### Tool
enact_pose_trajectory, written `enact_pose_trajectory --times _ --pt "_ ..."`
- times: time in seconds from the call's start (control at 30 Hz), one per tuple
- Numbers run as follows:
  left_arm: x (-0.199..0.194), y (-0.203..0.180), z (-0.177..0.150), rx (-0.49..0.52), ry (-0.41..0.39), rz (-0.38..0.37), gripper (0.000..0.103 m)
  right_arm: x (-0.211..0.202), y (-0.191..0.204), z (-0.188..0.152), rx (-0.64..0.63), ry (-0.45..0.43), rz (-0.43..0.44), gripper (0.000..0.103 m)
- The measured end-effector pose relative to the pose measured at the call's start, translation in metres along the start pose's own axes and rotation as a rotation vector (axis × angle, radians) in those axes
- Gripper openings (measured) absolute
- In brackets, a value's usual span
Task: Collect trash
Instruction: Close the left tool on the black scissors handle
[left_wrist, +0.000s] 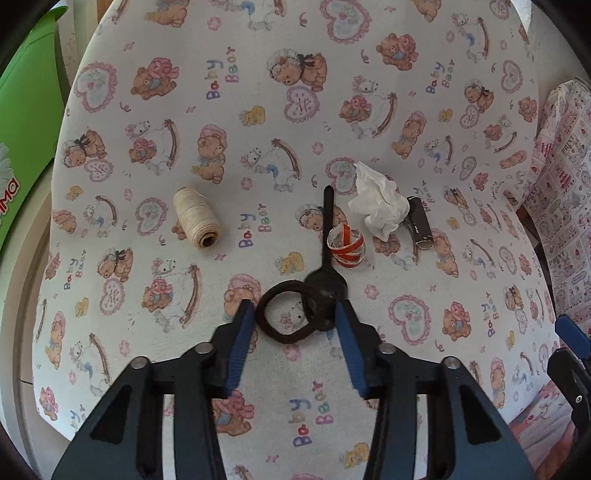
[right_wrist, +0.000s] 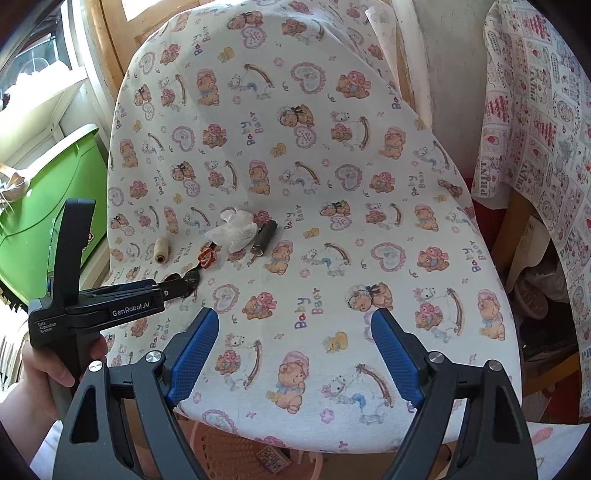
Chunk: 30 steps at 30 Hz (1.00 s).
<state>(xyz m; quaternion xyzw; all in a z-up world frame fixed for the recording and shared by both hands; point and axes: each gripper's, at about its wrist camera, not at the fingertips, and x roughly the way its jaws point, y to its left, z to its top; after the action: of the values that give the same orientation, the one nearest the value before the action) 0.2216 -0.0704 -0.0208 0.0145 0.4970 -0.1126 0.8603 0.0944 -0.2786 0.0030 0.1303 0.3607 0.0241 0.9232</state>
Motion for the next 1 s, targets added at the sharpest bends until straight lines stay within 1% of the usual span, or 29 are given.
enact_pose_trajectory --times 0.03,0.07,0.1,0.13,0.2,0.47,0.57,0.73,0.87,0.97,1.0 --pt "-0.001 0.000 0.000 0.000 -0.016 0.007 0.023 0.000 0.000 0.000 0.000 0.001 -0.005 0.086" --pt "-0.001 -0.001 0.000 0.005 -0.016 -0.001 0.011 0.001 -0.001 0.000 -0.001 0.001 -0.009 0.086" --pt "-0.003 -0.001 0.000 0.009 -0.017 -0.010 0.007 0.001 -0.001 -0.001 -0.003 0.000 -0.013 0.086" --pt "-0.005 -0.001 -0.001 0.011 -0.023 -0.014 0.005 0.000 -0.001 -0.001 -0.005 0.000 -0.016 0.086" --pt "-0.011 -0.001 -0.002 0.012 -0.046 -0.001 0.005 0.000 -0.001 -0.002 -0.007 0.001 -0.017 0.086" --pt "-0.073 0.013 -0.020 0.025 -0.176 0.008 0.004 0.001 0.001 -0.005 -0.020 0.008 -0.026 0.086" --pt "-0.092 0.019 -0.027 0.017 -0.211 0.008 0.004 0.001 0.004 -0.006 -0.034 0.007 -0.028 0.086" --pt "-0.108 0.033 -0.038 -0.041 -0.230 -0.026 0.004 -0.005 0.015 -0.004 -0.067 -0.014 -0.028 0.086" --pt "-0.108 0.039 -0.043 -0.028 -0.229 -0.006 0.004 -0.009 0.022 0.004 -0.087 -0.027 -0.022 0.086" --pt "-0.106 0.047 -0.047 -0.047 -0.224 0.004 0.004 -0.006 0.026 0.013 -0.096 -0.023 -0.008 0.086" --pt "-0.105 0.050 -0.047 -0.056 -0.222 0.002 0.004 -0.004 0.028 0.018 -0.100 -0.020 -0.006 0.083"
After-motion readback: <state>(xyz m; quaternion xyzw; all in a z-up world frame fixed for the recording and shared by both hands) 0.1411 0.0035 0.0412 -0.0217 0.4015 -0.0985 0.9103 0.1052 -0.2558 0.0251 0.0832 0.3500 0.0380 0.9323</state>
